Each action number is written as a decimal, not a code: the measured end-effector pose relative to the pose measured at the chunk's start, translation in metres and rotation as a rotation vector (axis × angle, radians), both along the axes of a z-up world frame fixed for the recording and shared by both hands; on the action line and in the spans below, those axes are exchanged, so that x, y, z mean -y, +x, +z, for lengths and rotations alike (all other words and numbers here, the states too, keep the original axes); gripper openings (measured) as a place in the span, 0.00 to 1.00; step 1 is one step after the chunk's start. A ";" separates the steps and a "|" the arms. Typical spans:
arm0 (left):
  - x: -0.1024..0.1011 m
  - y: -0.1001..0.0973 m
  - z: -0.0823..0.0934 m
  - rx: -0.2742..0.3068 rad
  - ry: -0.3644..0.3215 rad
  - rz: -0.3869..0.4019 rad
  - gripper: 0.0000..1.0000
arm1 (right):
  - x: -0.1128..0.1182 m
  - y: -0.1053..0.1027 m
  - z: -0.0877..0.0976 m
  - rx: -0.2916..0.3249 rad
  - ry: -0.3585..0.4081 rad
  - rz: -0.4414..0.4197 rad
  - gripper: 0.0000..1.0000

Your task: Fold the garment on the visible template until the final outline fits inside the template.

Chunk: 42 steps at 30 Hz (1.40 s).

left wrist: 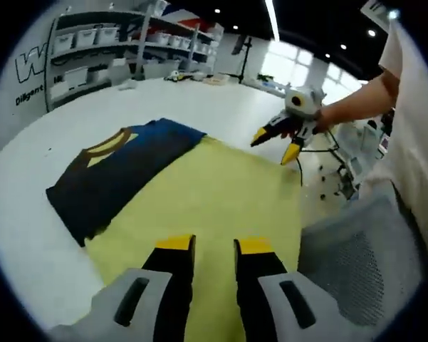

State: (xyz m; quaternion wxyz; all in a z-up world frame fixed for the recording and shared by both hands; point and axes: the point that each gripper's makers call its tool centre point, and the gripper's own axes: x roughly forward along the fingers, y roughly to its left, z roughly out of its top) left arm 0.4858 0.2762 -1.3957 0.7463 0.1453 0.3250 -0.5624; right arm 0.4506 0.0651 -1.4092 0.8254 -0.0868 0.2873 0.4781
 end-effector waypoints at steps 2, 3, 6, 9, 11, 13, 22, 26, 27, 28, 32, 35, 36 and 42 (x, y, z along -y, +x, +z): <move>-0.009 -0.008 -0.002 -0.008 0.004 -0.001 0.19 | 0.000 -0.009 -0.001 -0.012 -0.007 0.027 0.41; -0.013 -0.010 -0.002 -0.004 0.008 -0.009 0.19 | -0.001 -0.011 -0.001 -0.009 -0.008 0.037 0.40; -0.028 -0.024 -0.010 0.011 0.061 -0.073 0.20 | 0.000 -0.024 -0.003 -0.024 -0.014 0.076 0.37; -0.032 -0.035 -0.011 0.014 0.070 -0.113 0.22 | 0.001 -0.036 -0.008 -0.027 -0.048 0.115 0.34; -0.038 -0.042 -0.013 0.032 0.101 -0.159 0.23 | 0.002 -0.042 -0.011 -0.031 -0.057 0.129 0.32; -0.043 -0.052 -0.018 0.050 0.142 -0.226 0.22 | 0.002 -0.046 -0.011 -0.027 -0.060 0.134 0.30; -0.061 -0.080 -0.030 0.084 0.252 -0.348 0.20 | 0.013 -0.068 -0.020 -0.022 -0.117 0.185 0.25; -0.072 -0.088 -0.037 0.090 0.289 -0.379 0.19 | 0.017 -0.071 -0.021 -0.014 -0.129 0.192 0.23; -0.074 -0.088 -0.038 0.094 0.301 -0.380 0.19 | 0.017 -0.072 -0.022 -0.014 -0.129 0.193 0.23; -0.076 -0.089 -0.040 0.096 0.310 -0.379 0.18 | 0.017 -0.074 -0.022 -0.013 -0.133 0.197 0.23; -0.082 -0.090 -0.043 0.108 0.340 -0.386 0.18 | 0.018 -0.079 -0.028 0.001 -0.169 0.225 0.21; -0.087 -0.086 -0.045 0.119 0.359 -0.369 0.11 | 0.018 -0.077 -0.027 0.008 -0.172 0.220 0.20; -0.088 -0.084 -0.045 0.122 0.364 -0.362 0.09 | 0.019 -0.077 -0.027 0.011 -0.174 0.222 0.20; -0.089 -0.080 -0.049 0.115 0.368 -0.347 0.07 | 0.021 -0.078 -0.032 0.021 -0.209 0.249 0.19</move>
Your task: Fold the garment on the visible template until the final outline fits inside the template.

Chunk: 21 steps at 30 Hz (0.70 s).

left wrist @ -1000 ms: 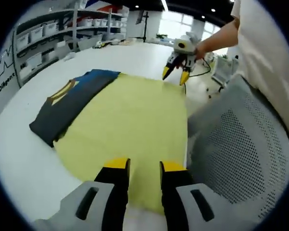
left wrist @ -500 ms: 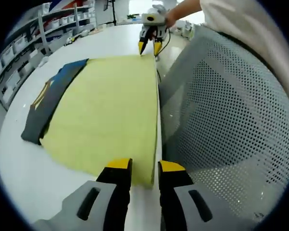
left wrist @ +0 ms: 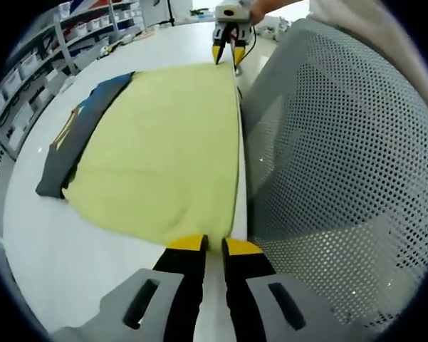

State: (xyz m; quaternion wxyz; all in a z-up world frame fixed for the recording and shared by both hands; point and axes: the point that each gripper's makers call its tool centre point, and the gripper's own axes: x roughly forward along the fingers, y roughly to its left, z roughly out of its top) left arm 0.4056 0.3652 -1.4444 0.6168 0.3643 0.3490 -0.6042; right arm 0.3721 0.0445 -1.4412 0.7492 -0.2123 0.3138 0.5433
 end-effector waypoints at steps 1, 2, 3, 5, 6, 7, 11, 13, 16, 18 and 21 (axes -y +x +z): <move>0.000 0.000 0.000 -0.002 -0.002 0.002 0.06 | 0.001 0.000 -0.001 0.003 -0.007 0.004 0.18; 0.000 -0.001 0.000 -0.013 -0.008 0.012 0.05 | 0.002 -0.001 -0.003 0.006 -0.014 0.007 0.18; 0.000 -0.001 0.000 -0.015 -0.011 0.015 0.03 | 0.003 0.000 -0.003 0.017 -0.012 0.010 0.17; 0.000 0.000 0.000 -0.018 -0.019 0.034 0.02 | 0.006 0.004 -0.003 0.021 -0.015 -0.004 0.13; 0.000 0.000 0.000 -0.021 -0.021 0.039 0.01 | 0.006 0.004 -0.003 0.024 -0.017 0.000 0.12; 0.000 0.000 0.000 -0.019 -0.021 0.038 0.01 | 0.006 0.004 -0.003 0.030 -0.019 0.005 0.11; 0.001 0.001 0.000 -0.026 -0.023 0.045 0.00 | 0.008 0.006 -0.004 0.061 -0.028 0.015 0.07; 0.001 0.001 0.000 -0.028 -0.020 0.046 0.00 | 0.009 0.008 -0.004 0.084 -0.042 0.021 0.01; 0.002 0.001 0.001 -0.032 -0.012 0.049 0.00 | 0.011 0.010 -0.004 0.095 -0.050 0.027 0.00; 0.001 0.002 0.001 -0.034 -0.006 0.050 0.00 | 0.012 0.011 -0.004 0.098 -0.062 0.036 0.00; 0.002 0.004 0.004 -0.040 -0.003 0.053 0.00 | 0.014 0.013 0.000 0.075 -0.058 0.023 0.00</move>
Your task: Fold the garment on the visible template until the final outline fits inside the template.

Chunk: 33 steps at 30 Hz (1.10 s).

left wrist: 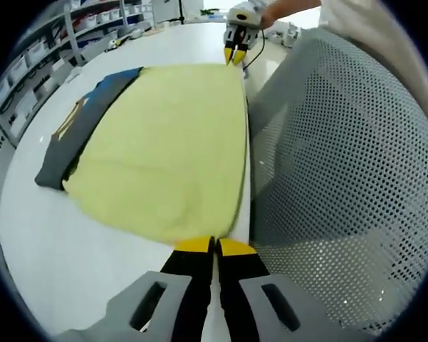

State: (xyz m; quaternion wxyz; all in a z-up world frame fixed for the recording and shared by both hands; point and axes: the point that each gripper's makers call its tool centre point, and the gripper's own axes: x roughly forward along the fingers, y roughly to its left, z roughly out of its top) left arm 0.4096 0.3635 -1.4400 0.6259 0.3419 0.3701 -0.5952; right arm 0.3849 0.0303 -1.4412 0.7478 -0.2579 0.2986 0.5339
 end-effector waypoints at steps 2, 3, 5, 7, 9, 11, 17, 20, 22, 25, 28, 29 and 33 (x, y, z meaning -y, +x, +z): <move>0.001 0.002 0.006 -0.001 -0.003 -0.005 0.00 | 0.002 0.001 0.006 -0.011 0.007 -0.002 0.00; 0.002 0.004 0.012 -0.002 -0.006 -0.007 0.00 | 0.002 0.002 0.009 -0.016 0.009 -0.003 0.00; 0.004 0.010 0.021 -0.004 -0.016 -0.007 0.00 | 0.004 0.004 0.016 -0.036 0.018 -0.008 0.00; 0.005 0.015 0.030 -0.005 -0.026 -0.005 0.00 | 0.005 0.006 0.026 -0.044 0.026 -0.003 0.00; 0.006 0.022 0.042 -0.002 -0.041 -0.001 0.00 | 0.007 0.010 0.035 -0.042 0.025 0.011 0.00; 0.008 0.030 0.055 0.002 -0.054 -0.001 0.00 | 0.007 0.016 0.046 -0.040 0.035 0.012 0.00; 0.009 0.051 0.092 0.002 -0.071 -0.014 0.00 | 0.008 0.034 0.073 -0.037 0.050 0.017 0.00; 0.010 0.060 0.106 -0.001 -0.076 -0.019 0.00 | 0.010 0.047 0.088 -0.035 0.066 0.011 0.00; 0.010 0.068 0.114 0.002 -0.080 -0.023 0.00 | 0.010 0.056 0.099 -0.032 0.074 0.009 0.00; 0.011 0.080 0.123 0.006 -0.087 -0.020 0.00 | 0.012 0.070 0.113 -0.026 0.080 0.017 0.00; 0.013 0.094 0.132 0.013 -0.098 -0.013 0.00 | 0.014 0.085 0.127 -0.017 0.077 0.021 0.00; 0.013 0.097 0.134 0.015 -0.098 -0.011 0.00 | 0.015 0.092 0.132 -0.017 0.081 0.020 0.00; 0.016 0.116 0.146 0.023 -0.116 0.004 0.00 | 0.017 0.111 0.145 -0.006 0.074 0.026 0.00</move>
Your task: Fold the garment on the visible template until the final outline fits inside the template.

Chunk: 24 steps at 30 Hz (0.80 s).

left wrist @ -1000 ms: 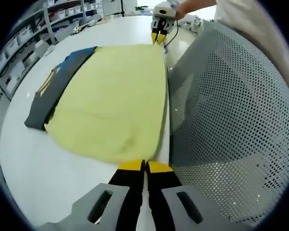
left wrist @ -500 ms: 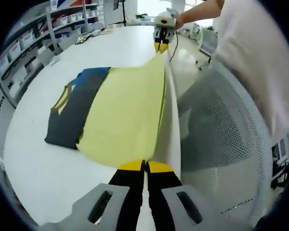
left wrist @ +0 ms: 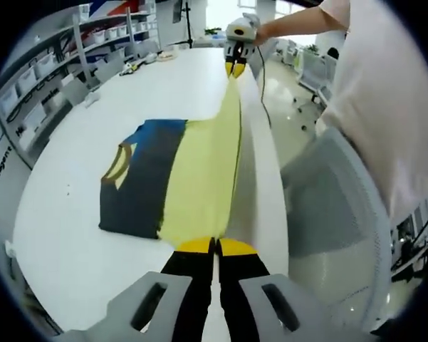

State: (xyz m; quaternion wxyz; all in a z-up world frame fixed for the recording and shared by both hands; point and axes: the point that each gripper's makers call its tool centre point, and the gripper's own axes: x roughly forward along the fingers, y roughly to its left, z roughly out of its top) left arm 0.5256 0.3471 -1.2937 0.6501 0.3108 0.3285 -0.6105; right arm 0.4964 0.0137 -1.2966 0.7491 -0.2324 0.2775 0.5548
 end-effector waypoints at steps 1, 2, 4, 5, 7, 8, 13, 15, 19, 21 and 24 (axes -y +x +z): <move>0.000 0.004 0.002 0.001 -0.003 0.004 0.00 | 0.001 0.006 0.003 0.003 -0.002 0.001 0.00; 0.001 0.011 0.005 0.003 -0.008 0.007 0.00 | 0.001 0.011 0.005 0.007 -0.004 0.002 0.00; 0.001 0.022 0.009 0.007 -0.007 0.008 0.00 | 0.001 0.022 0.009 0.011 -0.005 0.003 0.00; 0.001 0.026 0.010 0.007 -0.006 0.009 0.00 | 0.000 0.028 0.012 0.016 -0.009 0.003 0.00; 0.001 0.039 0.013 0.012 -0.003 0.016 0.00 | -0.001 0.037 0.016 0.023 -0.010 0.005 0.00; 0.001 0.045 0.014 0.012 -0.003 0.020 0.00 | -0.001 0.045 0.018 0.026 -0.010 0.002 0.00; 0.003 0.076 0.020 0.011 -0.006 0.043 0.00 | 0.002 0.077 0.020 0.032 -0.017 -0.018 0.00; 0.003 0.088 0.019 0.010 -0.003 0.047 0.00 | 0.002 0.091 0.020 0.032 -0.021 -0.020 0.00; 0.007 0.113 0.015 0.005 0.004 0.060 0.00 | 0.004 0.117 0.015 0.019 -0.035 -0.032 0.00; 0.009 0.123 0.013 -0.001 0.006 0.065 0.00 | 0.006 0.130 0.010 0.010 -0.045 -0.033 0.00; 0.010 0.142 0.005 -0.016 0.017 0.080 0.00 | 0.007 0.146 0.003 -0.007 -0.053 -0.039 0.00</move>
